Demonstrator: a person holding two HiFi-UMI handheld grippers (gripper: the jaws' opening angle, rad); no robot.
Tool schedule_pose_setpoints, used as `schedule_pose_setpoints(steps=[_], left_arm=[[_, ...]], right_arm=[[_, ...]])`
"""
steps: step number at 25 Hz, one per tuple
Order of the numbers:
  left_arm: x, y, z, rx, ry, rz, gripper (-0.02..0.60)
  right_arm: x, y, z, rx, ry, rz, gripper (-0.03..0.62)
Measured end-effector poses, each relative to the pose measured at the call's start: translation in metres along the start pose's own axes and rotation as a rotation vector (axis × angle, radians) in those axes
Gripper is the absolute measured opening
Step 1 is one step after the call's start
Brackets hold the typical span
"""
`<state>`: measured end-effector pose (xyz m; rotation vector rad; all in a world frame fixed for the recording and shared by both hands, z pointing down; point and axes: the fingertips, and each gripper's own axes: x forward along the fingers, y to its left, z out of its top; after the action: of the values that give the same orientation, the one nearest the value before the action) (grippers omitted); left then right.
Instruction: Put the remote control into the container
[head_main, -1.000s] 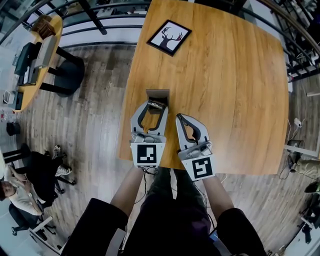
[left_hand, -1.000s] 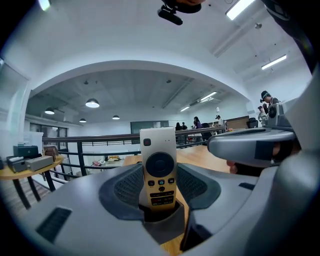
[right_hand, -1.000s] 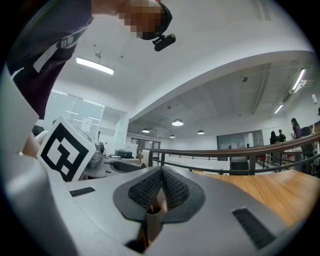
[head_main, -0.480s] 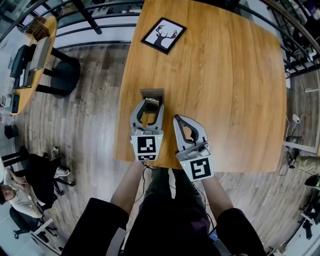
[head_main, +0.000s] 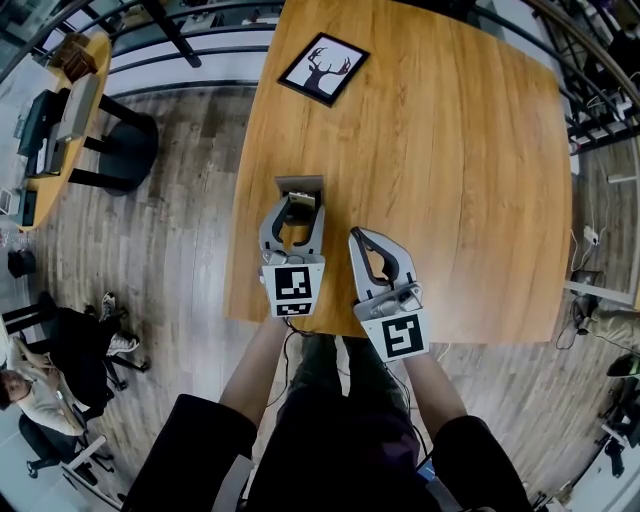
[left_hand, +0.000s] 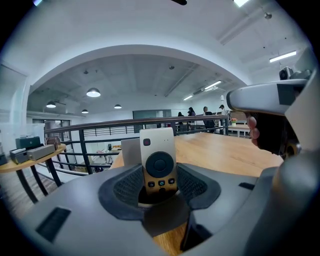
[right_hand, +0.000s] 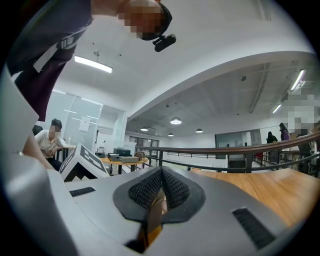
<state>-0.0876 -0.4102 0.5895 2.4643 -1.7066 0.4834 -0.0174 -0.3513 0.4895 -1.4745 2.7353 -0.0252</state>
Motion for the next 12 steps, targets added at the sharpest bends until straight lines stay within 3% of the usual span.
schedule_pose_setpoints(steps=[6,9,12], left_arm=[[0.0,-0.002,0.002,0.024,-0.012,0.012,0.21],[-0.003,0.0,0.006,0.015,-0.032,0.009,0.26],[-0.01,-0.001,0.01,0.012,-0.044,0.009,0.272]], right_arm=[[-0.004,-0.002,0.001,-0.001,-0.001,-0.005,0.018],[-0.005,-0.003,0.002,-0.002,-0.004,-0.007,0.018],[-0.008,-0.003,0.003,-0.001,-0.005,-0.009,0.018]])
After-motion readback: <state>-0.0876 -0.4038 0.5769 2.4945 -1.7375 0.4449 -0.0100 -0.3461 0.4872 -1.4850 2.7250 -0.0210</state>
